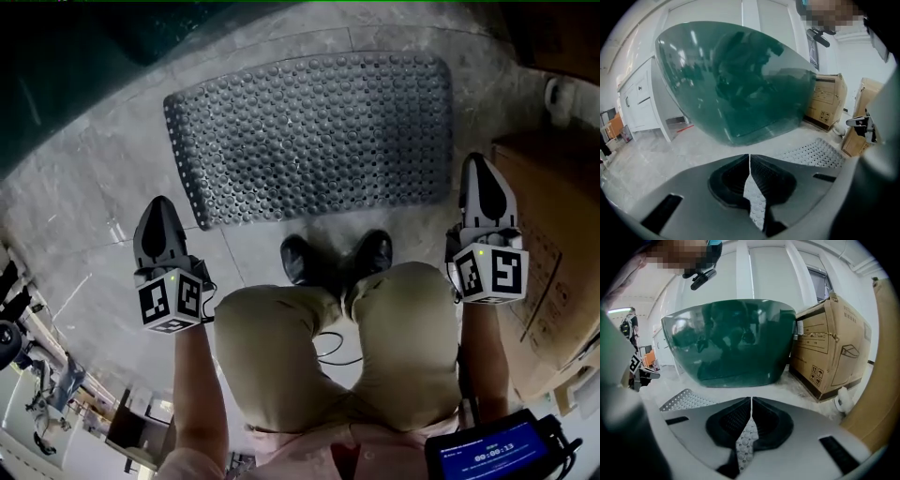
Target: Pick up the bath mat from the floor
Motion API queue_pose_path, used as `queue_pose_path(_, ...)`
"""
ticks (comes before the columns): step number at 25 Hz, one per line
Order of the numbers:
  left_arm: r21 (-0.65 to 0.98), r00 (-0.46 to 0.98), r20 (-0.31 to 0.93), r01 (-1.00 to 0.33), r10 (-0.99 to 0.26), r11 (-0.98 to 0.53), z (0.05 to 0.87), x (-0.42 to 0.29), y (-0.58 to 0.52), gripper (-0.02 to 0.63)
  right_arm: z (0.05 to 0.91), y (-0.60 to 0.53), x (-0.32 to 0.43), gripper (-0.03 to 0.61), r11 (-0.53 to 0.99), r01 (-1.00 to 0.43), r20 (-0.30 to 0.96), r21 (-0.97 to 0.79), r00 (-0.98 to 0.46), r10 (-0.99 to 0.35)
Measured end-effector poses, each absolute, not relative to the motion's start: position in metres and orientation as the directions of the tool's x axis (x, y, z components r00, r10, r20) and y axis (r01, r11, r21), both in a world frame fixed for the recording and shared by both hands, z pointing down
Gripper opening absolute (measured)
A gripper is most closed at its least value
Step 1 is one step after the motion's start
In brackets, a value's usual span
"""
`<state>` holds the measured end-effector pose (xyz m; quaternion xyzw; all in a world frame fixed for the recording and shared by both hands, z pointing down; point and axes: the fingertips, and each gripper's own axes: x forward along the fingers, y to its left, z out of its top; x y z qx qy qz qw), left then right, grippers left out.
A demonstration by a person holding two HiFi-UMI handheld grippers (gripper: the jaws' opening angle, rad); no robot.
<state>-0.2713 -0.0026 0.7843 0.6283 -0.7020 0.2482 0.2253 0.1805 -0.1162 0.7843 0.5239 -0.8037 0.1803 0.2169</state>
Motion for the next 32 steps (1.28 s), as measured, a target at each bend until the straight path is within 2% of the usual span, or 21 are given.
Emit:
queue_pose_path(14, -0.067, -0.114, 0.638, -0.993, -0.761, 0.093, 0.825, -0.284, 0.001, 0.031, 0.776, -0.137, 0.18, 0.02, 0.396, -0.918, 0.468, -0.028, -0.362, -0.806)
queue_pose_path(16, -0.057, -0.12, 0.65, -0.992, -0.751, 0.11, 0.833, -0.285, 0.005, 0.06, 0.776, -0.138, 0.186, 0.02, 0.384, -0.923, 0.468, -0.029, -0.352, -0.811)
queue_pose_path(18, -0.055, -0.129, 0.652, -0.991, -0.748, 0.123, 0.837, -0.287, 0.008, 0.131, 0.774, -0.14, 0.192, 0.02, 0.382, -0.924, 0.462, -0.017, -0.346, -0.817)
queue_pose_path(27, -0.092, -0.134, 0.681, -0.991, -0.72, 0.098, 0.877, -0.303, 0.015, 0.193, 0.787, -0.139, 0.177, 0.018, 0.41, -0.912, 0.425, -0.016, -0.378, -0.823)
queue_pose_path(32, -0.085, -0.137, 0.699, -0.99, -0.701, 0.108, 0.901, -0.307, 0.014, 0.207, 0.796, -0.134, 0.189, 0.019, 0.414, -0.91, 0.457, -0.02, -0.376, -0.806)
